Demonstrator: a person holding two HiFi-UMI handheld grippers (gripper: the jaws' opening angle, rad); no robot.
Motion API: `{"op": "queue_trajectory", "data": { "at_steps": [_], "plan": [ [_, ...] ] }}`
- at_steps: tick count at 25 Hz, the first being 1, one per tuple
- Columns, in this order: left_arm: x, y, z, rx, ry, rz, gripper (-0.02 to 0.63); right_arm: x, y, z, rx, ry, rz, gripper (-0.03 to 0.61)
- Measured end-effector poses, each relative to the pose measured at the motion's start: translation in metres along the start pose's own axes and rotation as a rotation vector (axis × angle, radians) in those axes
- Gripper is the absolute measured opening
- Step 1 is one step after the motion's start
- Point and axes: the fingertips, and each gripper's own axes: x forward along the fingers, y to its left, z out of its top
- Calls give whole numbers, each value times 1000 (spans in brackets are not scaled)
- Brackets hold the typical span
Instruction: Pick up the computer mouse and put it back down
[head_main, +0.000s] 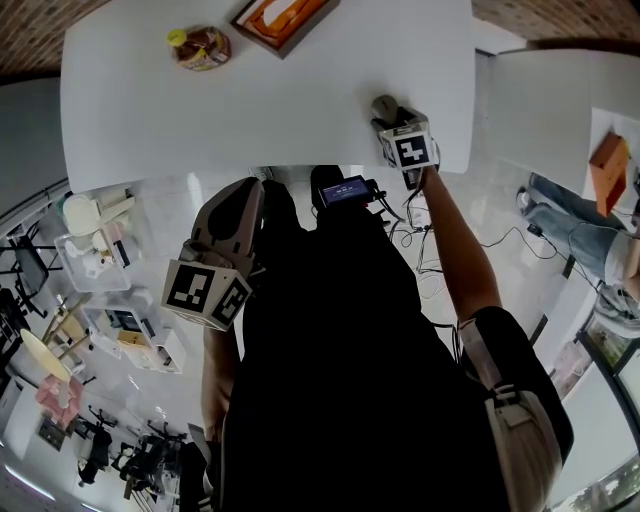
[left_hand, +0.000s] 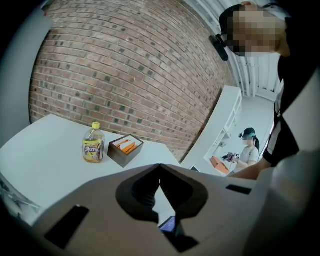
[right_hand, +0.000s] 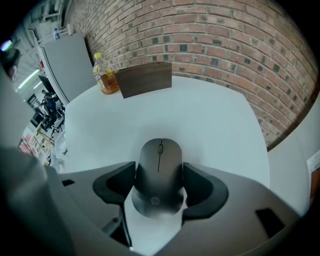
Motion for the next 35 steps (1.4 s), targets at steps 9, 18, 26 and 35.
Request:
{"op": "queue_trajectory", "data": {
  "at_steps": [9, 18, 26, 35],
  "plan": [
    [0, -2, 1, -1, -4, -4, 12, -3, -3, 1, 28, -18, 8, 313],
    [0, -2, 3, 5, -9, -17, 12, -17, 0, 14, 20, -39, 4, 312],
    [-1, -2, 5, 15, -15, -33, 12, -28, -3, 15, 39, -62, -24, 311],
    [2, 0, 10, 26, -12, -86, 12, -62, 18, 45, 40, -175, -15, 311]
  ]
}}
